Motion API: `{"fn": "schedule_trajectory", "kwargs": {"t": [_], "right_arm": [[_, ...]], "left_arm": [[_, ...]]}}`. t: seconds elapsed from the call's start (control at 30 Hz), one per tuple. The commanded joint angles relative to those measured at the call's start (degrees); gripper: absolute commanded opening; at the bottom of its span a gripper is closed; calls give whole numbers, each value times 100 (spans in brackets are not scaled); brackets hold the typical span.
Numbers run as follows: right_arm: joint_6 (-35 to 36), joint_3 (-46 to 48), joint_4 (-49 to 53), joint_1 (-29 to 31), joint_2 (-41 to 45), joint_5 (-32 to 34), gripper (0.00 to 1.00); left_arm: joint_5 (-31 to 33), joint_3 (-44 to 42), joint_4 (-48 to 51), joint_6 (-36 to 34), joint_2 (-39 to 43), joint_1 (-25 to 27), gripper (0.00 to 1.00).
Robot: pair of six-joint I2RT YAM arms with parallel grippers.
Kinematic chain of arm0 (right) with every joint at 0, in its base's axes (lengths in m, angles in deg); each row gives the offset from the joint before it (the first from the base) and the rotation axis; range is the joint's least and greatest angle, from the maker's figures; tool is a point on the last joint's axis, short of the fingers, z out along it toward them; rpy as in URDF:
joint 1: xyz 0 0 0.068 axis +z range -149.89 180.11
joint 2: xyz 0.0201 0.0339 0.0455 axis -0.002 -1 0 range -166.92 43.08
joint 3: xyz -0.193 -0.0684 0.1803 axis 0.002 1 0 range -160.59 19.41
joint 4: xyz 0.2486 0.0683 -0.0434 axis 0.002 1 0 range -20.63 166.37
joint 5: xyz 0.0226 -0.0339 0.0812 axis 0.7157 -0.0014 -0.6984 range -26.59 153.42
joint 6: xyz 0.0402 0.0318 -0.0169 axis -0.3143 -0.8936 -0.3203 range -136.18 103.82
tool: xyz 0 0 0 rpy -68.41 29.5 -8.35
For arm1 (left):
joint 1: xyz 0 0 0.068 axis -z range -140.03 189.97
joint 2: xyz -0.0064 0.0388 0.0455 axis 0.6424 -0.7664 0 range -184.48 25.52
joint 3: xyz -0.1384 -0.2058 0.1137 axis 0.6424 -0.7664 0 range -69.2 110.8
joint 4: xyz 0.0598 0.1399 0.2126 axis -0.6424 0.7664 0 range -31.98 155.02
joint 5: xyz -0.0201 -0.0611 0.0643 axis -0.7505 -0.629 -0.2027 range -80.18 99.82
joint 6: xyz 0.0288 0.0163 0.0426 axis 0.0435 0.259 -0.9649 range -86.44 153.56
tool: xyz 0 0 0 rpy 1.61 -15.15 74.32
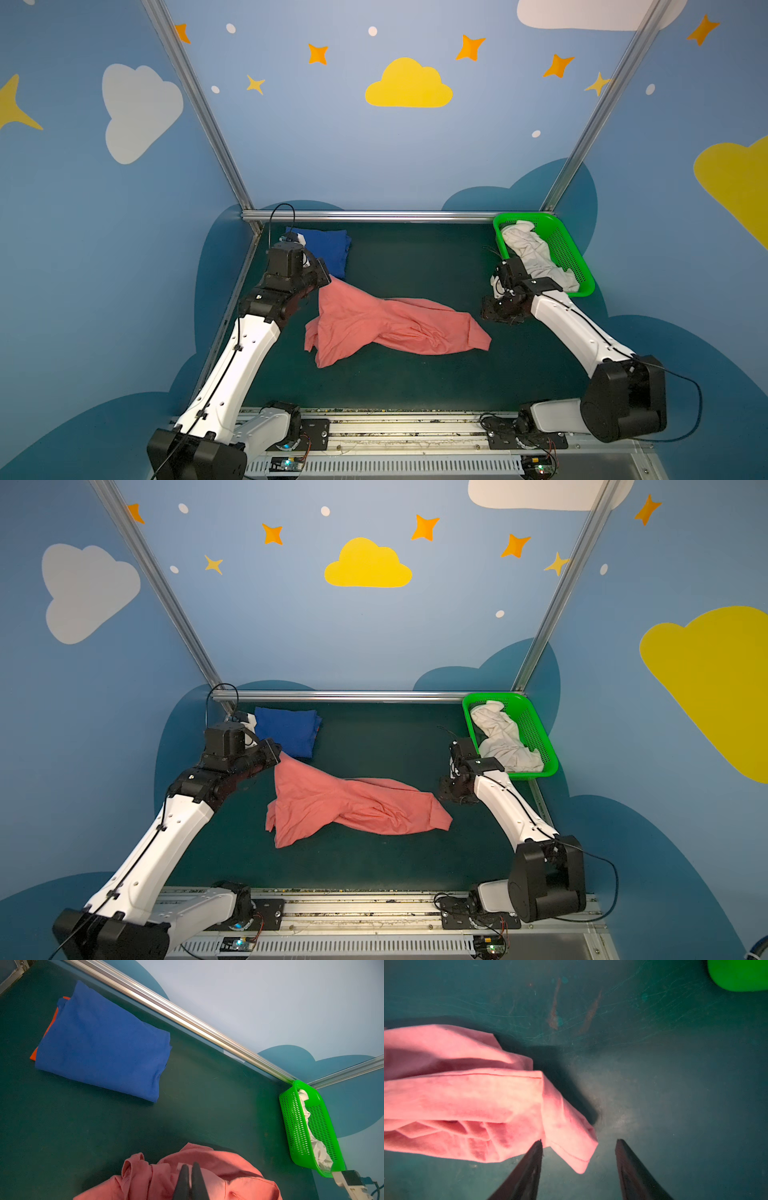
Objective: Fold and stack the t-shirts
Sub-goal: 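Release the right gripper and regrasp the pink t-shirt's hem edge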
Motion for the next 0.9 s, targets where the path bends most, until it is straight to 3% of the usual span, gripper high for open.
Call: {"fn": "schedule_trajectory", "kwargs": {"t": [0.0,0.1,0.23,0.3,0.6,0.87], "right_arm": [[-73,218,253,210,387,-209,59],[-267,445,48,580,551,-361,53],[-494,682,-167,811,409,-444,34],[-564,748,-233,871,238,-449,29],[-684,797,-496,905,-475,-154,29],[-671,679,-726,907,-997,-225,38]], "left_arm": [[86,21,52,-119,-19,-30,5],[38,-13,21,-103,-61,-29,5],[24,-38,20,-102,-64,-29,5],[24,-49,12,-110,-44,-29,5],[28,-197,-28,-93,30,-29,5],[50,-278,-50,-104,129,-24,5]]}}
